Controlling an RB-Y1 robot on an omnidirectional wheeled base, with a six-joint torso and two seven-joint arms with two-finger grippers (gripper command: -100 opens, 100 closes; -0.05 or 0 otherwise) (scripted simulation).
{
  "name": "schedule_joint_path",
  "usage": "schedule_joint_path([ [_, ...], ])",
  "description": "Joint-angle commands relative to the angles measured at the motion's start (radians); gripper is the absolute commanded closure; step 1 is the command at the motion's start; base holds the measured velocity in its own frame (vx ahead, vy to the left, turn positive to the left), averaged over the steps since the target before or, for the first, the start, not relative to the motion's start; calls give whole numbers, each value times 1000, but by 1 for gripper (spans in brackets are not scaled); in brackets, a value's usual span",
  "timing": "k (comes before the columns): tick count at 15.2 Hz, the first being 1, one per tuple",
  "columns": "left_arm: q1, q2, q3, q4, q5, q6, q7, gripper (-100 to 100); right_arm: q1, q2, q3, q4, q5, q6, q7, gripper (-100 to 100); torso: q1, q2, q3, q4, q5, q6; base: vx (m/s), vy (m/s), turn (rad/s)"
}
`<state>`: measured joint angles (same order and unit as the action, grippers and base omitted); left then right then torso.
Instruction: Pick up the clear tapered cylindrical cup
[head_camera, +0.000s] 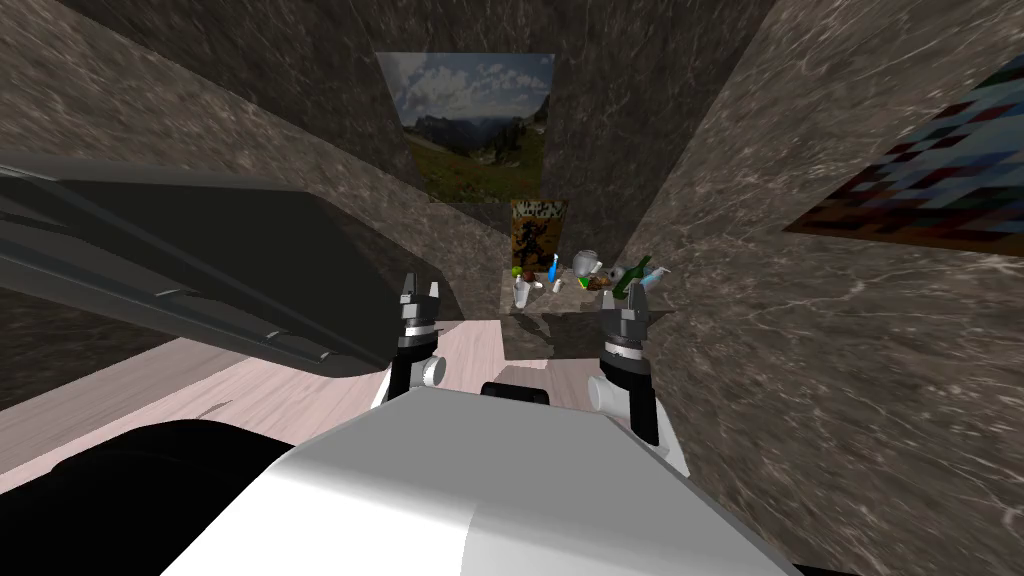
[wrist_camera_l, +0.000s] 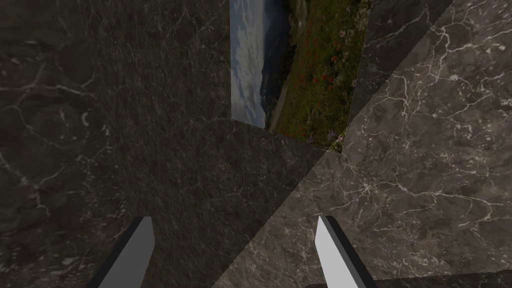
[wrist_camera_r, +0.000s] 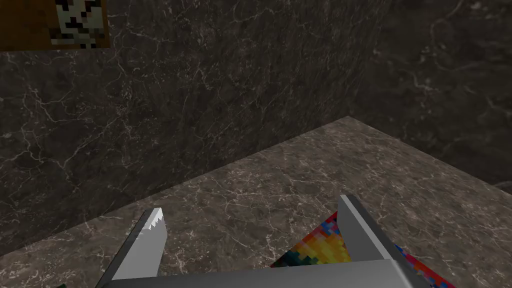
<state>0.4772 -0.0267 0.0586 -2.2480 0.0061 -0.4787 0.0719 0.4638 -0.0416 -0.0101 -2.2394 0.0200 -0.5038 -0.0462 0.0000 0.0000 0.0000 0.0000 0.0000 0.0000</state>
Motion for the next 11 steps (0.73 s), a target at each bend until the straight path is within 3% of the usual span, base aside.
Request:
schedule_joint_path([
  [1,0,0,0,0,0,0,0,0,3,-44,14,10,19,-2,-6,-100,0,0,0,0,0,0,-35,26,-24],
  [4,0,0,0,0,0,0,0,0,7,-91,33,27,46,-5,-15,-100,4,4,2,1,1,0,-78,62,-35],
  [11,0,0,0,0,0,0,0,0,14,-211,86,81,129,-12,-39,-100,8,10,6,2,2,0,-133,102,-44],
])
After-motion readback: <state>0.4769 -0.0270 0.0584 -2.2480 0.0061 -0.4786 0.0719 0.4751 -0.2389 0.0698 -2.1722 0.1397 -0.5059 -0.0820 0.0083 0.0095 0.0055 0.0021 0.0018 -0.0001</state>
